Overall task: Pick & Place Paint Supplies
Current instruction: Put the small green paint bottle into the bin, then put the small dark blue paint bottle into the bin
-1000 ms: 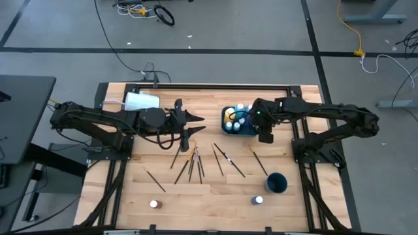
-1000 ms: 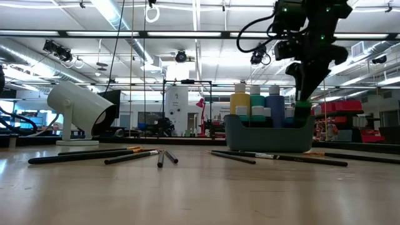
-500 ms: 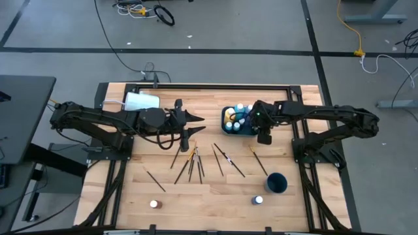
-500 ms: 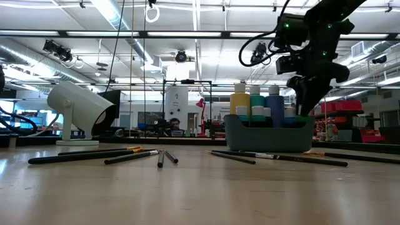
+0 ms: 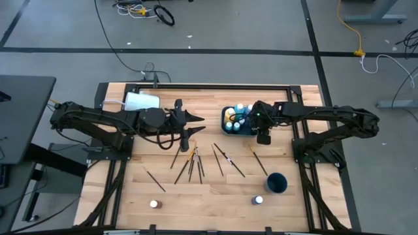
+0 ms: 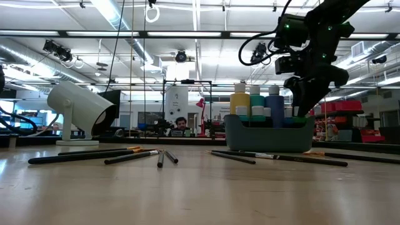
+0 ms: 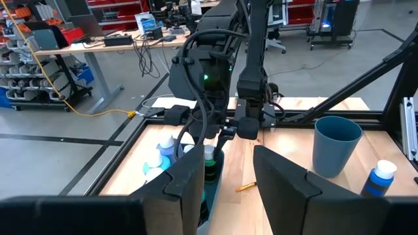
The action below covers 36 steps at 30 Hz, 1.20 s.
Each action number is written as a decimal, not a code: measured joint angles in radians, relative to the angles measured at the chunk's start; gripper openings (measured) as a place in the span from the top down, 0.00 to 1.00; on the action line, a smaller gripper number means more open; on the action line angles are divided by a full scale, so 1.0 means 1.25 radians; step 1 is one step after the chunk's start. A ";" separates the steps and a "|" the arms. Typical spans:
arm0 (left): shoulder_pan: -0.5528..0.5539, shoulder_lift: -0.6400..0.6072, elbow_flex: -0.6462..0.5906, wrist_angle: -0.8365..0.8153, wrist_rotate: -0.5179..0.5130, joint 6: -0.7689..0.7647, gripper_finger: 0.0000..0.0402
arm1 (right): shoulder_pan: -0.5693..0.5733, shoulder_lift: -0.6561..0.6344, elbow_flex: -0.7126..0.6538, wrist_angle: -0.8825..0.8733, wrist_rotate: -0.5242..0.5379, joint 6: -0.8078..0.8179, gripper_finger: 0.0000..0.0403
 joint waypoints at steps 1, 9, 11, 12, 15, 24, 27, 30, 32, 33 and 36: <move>0.000 0.000 0.000 0.000 0.000 0.000 0.65 | 0.000 0.000 0.000 0.000 0.000 -0.003 0.61; 0.000 0.000 0.000 0.000 0.000 0.000 0.65 | 0.000 0.000 0.013 -0.026 0.042 0.021 0.60; 0.000 0.000 0.000 0.000 0.000 0.000 0.65 | 0.000 0.001 0.030 -0.047 0.048 0.021 0.60; 0.000 0.000 0.000 0.000 0.000 0.000 0.65 | 0.000 0.001 0.041 -0.053 0.049 0.023 0.60; 0.000 0.000 0.000 0.000 0.000 0.000 0.65 | 0.000 0.001 0.069 -0.067 0.049 0.034 0.60; 0.000 0.000 0.000 0.000 0.000 0.000 0.65 | 0.008 0.001 0.166 -0.133 0.021 0.068 0.60; 0.000 0.000 0.000 0.000 0.000 0.000 0.65 | 0.023 0.001 0.203 -0.137 -0.025 0.110 0.60; 0.000 0.000 0.000 0.000 0.000 0.000 0.65 | 0.049 0.001 0.232 -0.134 -0.066 0.120 0.60; 0.000 0.000 0.000 0.000 0.000 0.000 0.65 | 0.075 0.001 0.240 -0.127 -0.087 0.094 0.60; 0.000 0.000 0.000 0.000 0.000 0.000 0.65 | 0.091 0.001 0.241 -0.120 -0.098 0.076 0.60; 0.000 0.000 0.000 -0.001 0.000 0.000 0.65 | 0.166 0.001 0.241 -0.094 -0.129 0.032 0.60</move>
